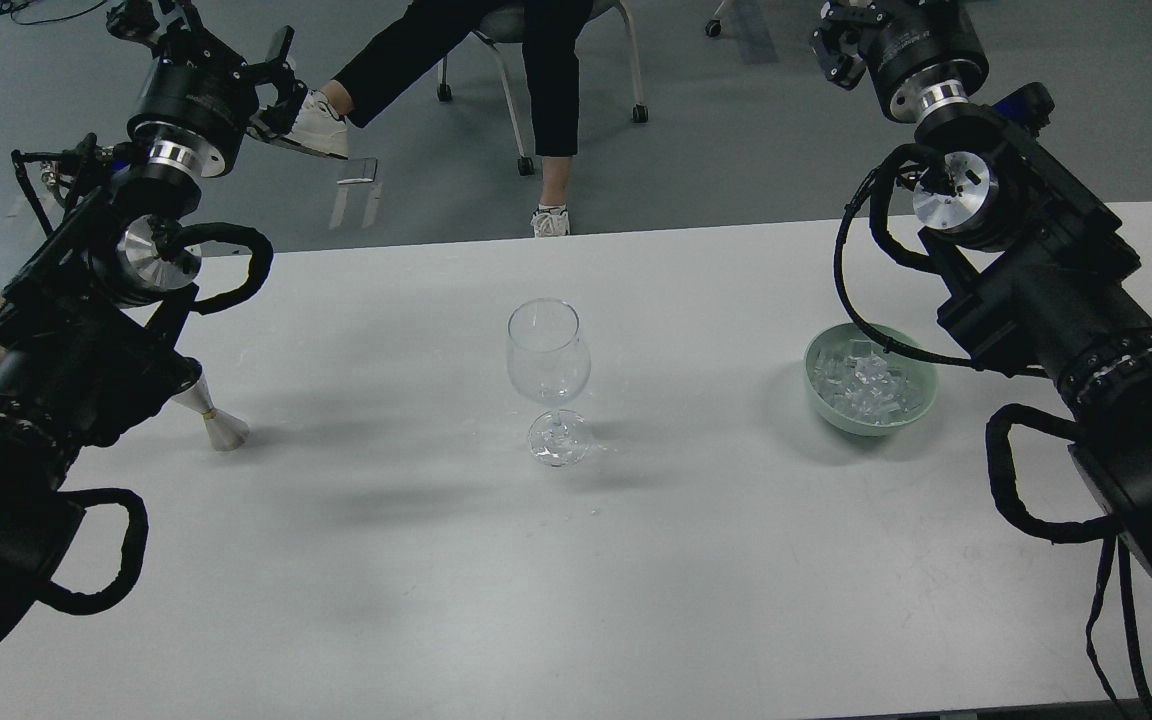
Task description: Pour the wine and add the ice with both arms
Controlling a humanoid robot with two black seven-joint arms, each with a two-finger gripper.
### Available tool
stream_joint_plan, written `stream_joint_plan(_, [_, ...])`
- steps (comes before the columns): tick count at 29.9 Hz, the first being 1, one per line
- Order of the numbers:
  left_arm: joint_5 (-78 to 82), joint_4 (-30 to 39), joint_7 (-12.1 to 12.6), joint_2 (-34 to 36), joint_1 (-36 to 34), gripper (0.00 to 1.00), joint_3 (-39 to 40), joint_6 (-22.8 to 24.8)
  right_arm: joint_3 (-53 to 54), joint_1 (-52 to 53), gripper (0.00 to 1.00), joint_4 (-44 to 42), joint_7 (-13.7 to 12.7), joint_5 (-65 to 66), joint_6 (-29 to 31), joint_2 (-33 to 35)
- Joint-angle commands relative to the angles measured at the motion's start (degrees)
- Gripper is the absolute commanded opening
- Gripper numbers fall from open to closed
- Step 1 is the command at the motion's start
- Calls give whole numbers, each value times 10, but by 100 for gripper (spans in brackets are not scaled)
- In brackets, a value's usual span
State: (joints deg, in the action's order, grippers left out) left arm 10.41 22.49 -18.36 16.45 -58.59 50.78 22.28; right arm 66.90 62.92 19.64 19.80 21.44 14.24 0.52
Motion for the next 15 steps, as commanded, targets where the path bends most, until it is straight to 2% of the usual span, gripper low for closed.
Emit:
stream_joint_plan(1, [0,-1,-7,2,1,98,-18,-3,1,-1,100,1,1,0,0,-1])
stream_joint_plan(15, [-8,-3,-12,0,0,98,-19,-2,7,-8,100,1,1,-8,-13,4])
